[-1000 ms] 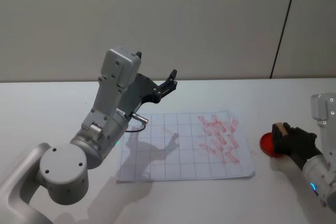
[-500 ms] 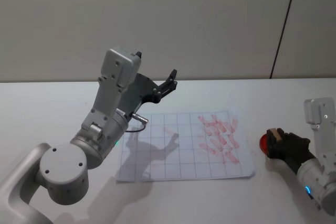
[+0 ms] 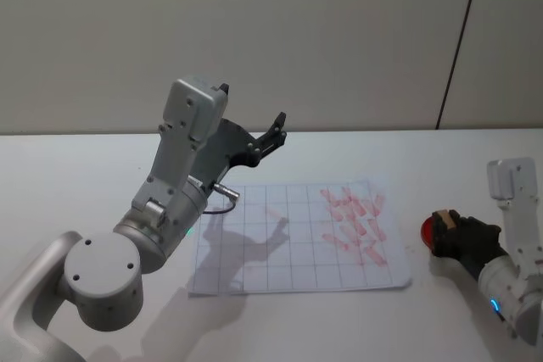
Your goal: Use the one hand to pick up the stamp and affix it onto the A4 paper.
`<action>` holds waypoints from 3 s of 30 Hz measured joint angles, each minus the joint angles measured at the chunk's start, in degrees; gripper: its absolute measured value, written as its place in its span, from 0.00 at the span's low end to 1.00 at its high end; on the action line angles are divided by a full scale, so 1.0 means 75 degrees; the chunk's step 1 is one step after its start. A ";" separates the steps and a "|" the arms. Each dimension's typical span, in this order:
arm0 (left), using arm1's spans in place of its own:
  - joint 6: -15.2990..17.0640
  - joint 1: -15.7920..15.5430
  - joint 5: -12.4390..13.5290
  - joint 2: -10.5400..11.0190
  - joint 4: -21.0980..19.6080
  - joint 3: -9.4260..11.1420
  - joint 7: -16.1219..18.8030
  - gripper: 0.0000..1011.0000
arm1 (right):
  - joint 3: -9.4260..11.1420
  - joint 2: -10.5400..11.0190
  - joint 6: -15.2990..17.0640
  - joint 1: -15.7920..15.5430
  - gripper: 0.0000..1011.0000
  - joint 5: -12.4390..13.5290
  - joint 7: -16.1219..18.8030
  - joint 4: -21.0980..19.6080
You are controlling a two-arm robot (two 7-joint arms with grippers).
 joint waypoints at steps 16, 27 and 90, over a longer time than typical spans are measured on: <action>0.0000 0.0000 0.0000 0.0000 0.0000 0.0000 0.0000 0.99 | 0.0026 -0.0044 0.0129 0.0055 0.21 -0.0109 -0.0132 0.0098; 0.0000 0.0000 0.0000 0.0000 0.0000 0.0000 0.0000 0.99 | 0.0036 -0.0046 0.0106 0.0028 0.21 -0.0221 -0.0141 -0.0387; 0.0000 0.0000 0.0000 0.0000 0.0000 0.0000 0.0001 0.99 | -0.0969 -0.0421 0.0342 -0.0062 0.21 -0.1201 0.2123 -0.0422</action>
